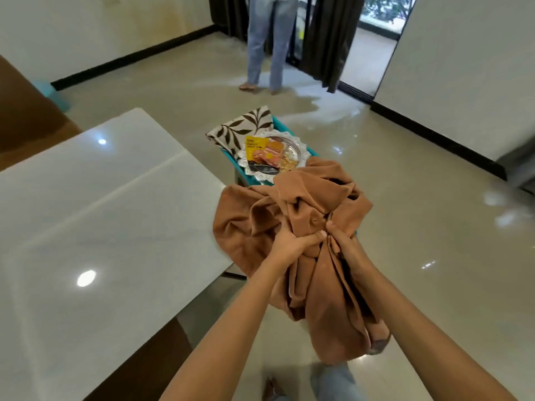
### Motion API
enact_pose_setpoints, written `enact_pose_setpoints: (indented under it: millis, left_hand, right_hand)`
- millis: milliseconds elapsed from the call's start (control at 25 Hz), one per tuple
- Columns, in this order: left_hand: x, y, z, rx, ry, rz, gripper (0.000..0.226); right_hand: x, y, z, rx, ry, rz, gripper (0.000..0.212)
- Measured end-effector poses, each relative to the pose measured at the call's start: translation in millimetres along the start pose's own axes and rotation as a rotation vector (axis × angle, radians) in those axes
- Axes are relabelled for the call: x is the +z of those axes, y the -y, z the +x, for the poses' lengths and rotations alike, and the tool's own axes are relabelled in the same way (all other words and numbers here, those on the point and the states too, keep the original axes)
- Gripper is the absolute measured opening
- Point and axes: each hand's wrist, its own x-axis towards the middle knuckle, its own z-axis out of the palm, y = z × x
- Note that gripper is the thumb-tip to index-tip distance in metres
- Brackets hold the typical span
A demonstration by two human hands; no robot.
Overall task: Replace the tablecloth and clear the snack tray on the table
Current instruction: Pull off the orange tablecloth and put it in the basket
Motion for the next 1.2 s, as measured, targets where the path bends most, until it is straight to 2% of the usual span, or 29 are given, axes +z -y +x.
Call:
enact_pose_setpoints:
  millis: [80, 200, 320, 400, 480, 560, 640, 680, 720, 800, 960, 1040, 1120, 1200]
  left_hand:
    - [28, 5, 21, -0.059, 0.033, 0.005, 0.100]
    - [56, 13, 59, -0.155, 0.046, -0.079, 0.095]
    - [76, 18, 100, -0.285, 0.002, -0.239, 0.100]
    - [86, 23, 128, -0.402, -0.043, -0.299, 0.105]
    - [93, 29, 158, -0.457, -0.082, -0.329, 0.093]
    - [96, 39, 187, -0.521, -0.128, -0.369, 0.075]
    - [96, 56, 215, -0.607, -0.139, -0.418, 0.051]
    - [96, 63, 228, -0.650, -0.158, -0.443, 0.041]
    - [97, 72, 241, -0.690, -0.189, -0.462, 0.039]
    - [97, 92, 267, -0.740, -0.225, -0.484, 0.053]
    - [95, 117, 313, -0.787, -0.283, -0.445, 0.063]
    - [90, 118, 328, -0.786, -0.308, -0.485, 0.059]
    - [84, 116, 340, -0.768, -0.355, -0.520, 0.045]
    - [82, 116, 340, -0.781, -0.398, -0.549, 0.043]
  right_hand:
    - [-34, -11, 23, 0.036, -0.032, 0.000, 0.087]
    - [-72, -26, 62, 0.168, -0.036, 0.007, 0.082]
    - [-91, -13, 105, 0.349, -0.019, 0.024, 0.063]
    - [-94, -1, 146, 0.395, -0.052, 0.010, 0.039]
    - [-98, 2, 189, 0.425, -0.148, -0.025, 0.026]
    - [-99, -11, 218, 0.476, -0.108, -0.103, 0.033]
    - [-109, -32, 244, 0.585, -0.007, -0.154, 0.068]
    - [-111, -36, 260, 0.612, 0.013, -0.177, 0.072]
    - [-110, -38, 275, 0.593, 0.053, -0.214, 0.064]
    - [-105, -45, 302, 0.553, 0.090, -0.306, 0.047]
    - [-104, -79, 350, 0.504, 0.157, -0.530, 0.066]
    - [-100, -93, 364, 0.462, 0.215, -0.744, 0.064]
    - [-96, -94, 370, 0.295, 0.232, -0.916, 0.053]
    - [-106, -94, 361, 0.067, 0.218, -0.969, 0.042]
